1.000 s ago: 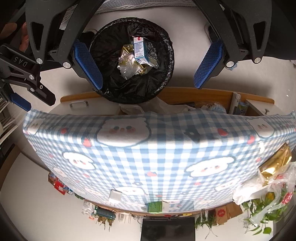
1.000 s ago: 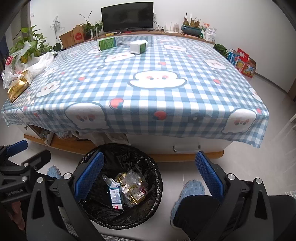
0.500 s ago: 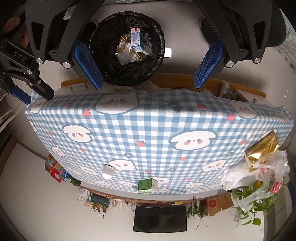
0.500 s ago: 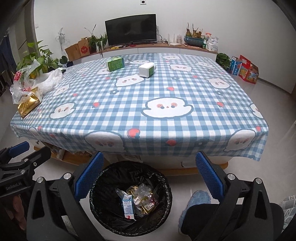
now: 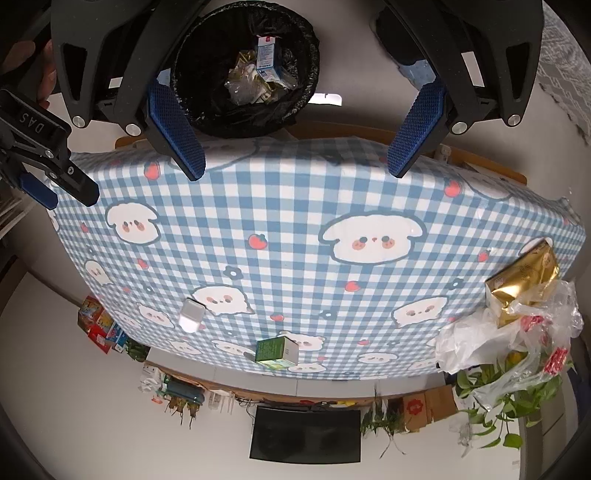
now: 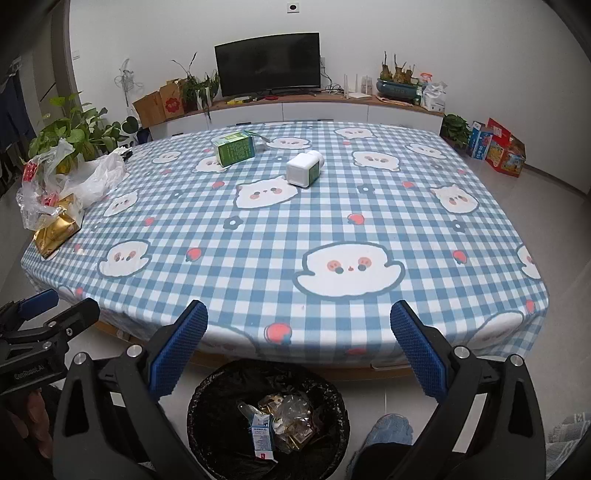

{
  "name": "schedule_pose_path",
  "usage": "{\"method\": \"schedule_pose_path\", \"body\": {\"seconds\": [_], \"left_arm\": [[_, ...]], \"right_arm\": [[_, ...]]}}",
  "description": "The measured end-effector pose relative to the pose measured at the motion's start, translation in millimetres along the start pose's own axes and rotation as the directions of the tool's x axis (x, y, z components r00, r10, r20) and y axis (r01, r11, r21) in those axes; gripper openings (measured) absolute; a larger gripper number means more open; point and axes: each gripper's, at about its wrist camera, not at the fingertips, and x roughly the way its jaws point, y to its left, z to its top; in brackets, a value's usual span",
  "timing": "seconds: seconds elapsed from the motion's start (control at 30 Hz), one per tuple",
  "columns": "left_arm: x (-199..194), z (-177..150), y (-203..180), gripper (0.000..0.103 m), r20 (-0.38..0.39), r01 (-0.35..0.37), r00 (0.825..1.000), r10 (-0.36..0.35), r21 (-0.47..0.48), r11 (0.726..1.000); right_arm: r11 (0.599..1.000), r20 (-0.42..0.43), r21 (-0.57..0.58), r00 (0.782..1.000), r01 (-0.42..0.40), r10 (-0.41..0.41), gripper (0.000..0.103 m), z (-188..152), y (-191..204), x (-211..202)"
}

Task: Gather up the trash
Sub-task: 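Raise both tools from the bin back over the table, then grasp the green medicine box with the left tool while the right tool grasps the white pill bottle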

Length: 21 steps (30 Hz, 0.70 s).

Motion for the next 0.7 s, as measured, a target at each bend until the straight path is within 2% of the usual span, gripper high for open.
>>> {"method": "schedule_pose_path", "body": {"seconds": [0.37,0.7], "left_arm": [[45,56,8,0.097,-0.013,-0.016,1.0,0.016,-0.003,1.0],[122,121,4,0.097,-0.03,-0.014,0.999,0.014,0.008,1.0]], "right_arm": [[1.0,-0.029,-0.007,1.0,0.006,-0.007,0.095,52,-1,64],[1.0,-0.041,0.003,0.999,0.014,-0.014,0.095,98,-6,140]]}}
